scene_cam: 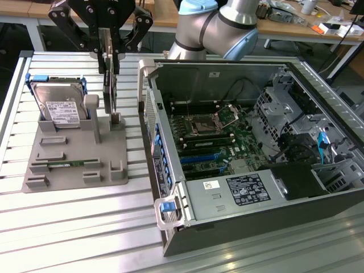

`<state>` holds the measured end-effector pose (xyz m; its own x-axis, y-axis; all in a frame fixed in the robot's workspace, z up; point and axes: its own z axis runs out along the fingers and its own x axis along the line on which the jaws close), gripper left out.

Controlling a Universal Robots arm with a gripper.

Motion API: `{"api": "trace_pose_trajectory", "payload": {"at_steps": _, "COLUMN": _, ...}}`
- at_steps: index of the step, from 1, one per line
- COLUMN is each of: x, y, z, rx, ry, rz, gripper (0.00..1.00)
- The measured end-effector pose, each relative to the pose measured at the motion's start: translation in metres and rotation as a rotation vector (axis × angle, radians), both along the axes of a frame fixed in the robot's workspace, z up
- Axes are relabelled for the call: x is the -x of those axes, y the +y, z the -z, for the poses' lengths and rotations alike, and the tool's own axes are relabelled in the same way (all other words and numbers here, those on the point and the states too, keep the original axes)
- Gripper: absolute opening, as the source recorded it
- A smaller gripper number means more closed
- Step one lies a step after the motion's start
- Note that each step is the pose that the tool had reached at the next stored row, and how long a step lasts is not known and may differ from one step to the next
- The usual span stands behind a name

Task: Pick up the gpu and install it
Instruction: 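Pick up the gpu and move the gpu toward the slot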

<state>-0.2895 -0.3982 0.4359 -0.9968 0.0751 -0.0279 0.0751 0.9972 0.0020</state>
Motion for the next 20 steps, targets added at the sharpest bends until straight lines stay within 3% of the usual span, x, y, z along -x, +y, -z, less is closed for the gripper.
{"api": "trace_pose_trajectory", "payload": {"at_steps": 9, "x": 0.0000, "y": 0.0000, "z": -0.0081, "rx": 0.0000, "ry": 0.0000, "rz": 0.000, "gripper": 0.26}}
{"api": "trace_pose_trajectory", "payload": {"at_steps": 20, "x": -0.0046, "y": 0.0000, "z": -0.0082, "rx": 0.0000, "ry": 0.0000, "rz": 0.000, "gripper": 0.26}}
